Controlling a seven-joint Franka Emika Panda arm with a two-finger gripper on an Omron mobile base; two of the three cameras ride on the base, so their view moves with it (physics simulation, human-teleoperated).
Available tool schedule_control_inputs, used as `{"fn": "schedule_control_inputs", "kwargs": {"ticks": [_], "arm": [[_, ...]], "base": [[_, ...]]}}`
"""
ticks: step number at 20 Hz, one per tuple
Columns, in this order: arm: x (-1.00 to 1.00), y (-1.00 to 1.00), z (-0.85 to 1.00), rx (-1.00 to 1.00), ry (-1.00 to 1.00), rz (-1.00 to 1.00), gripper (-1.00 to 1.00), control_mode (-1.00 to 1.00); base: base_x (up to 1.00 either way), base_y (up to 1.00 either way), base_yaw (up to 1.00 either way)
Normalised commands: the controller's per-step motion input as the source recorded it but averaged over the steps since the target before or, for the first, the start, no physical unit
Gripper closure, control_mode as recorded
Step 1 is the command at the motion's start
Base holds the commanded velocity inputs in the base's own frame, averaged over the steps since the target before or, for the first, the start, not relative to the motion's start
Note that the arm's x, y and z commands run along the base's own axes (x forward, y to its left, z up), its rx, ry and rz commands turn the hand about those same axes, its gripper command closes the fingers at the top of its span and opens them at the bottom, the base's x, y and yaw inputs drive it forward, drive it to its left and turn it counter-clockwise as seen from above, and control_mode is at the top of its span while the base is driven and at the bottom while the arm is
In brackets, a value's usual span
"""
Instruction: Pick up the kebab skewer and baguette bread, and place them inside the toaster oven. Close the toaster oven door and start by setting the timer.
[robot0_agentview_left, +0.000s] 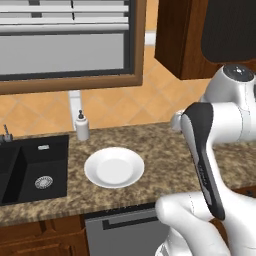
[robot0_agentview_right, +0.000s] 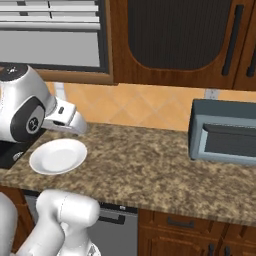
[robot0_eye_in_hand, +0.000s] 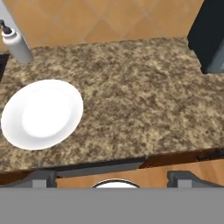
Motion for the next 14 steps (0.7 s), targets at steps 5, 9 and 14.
{"fn": "schedule_control_inputs", "kwargs": {"ticks": [5, 9, 14], "arm": [[0.00, 0.00, 0.00, 0.00, 0.00, 0.00, -1.00, 1.00], [0.00, 0.00, 0.00, 0.00, 0.00, 0.00, -1.00, 1.00], [0.00, 0.00, 0.00, 0.00, 0.00, 0.00, -1.00, 1.00]], "base": [[-0.47, -0.70, -0.01], [0.00, -0.89, -0.04], [0.39, -0.74, 0.00]]}}
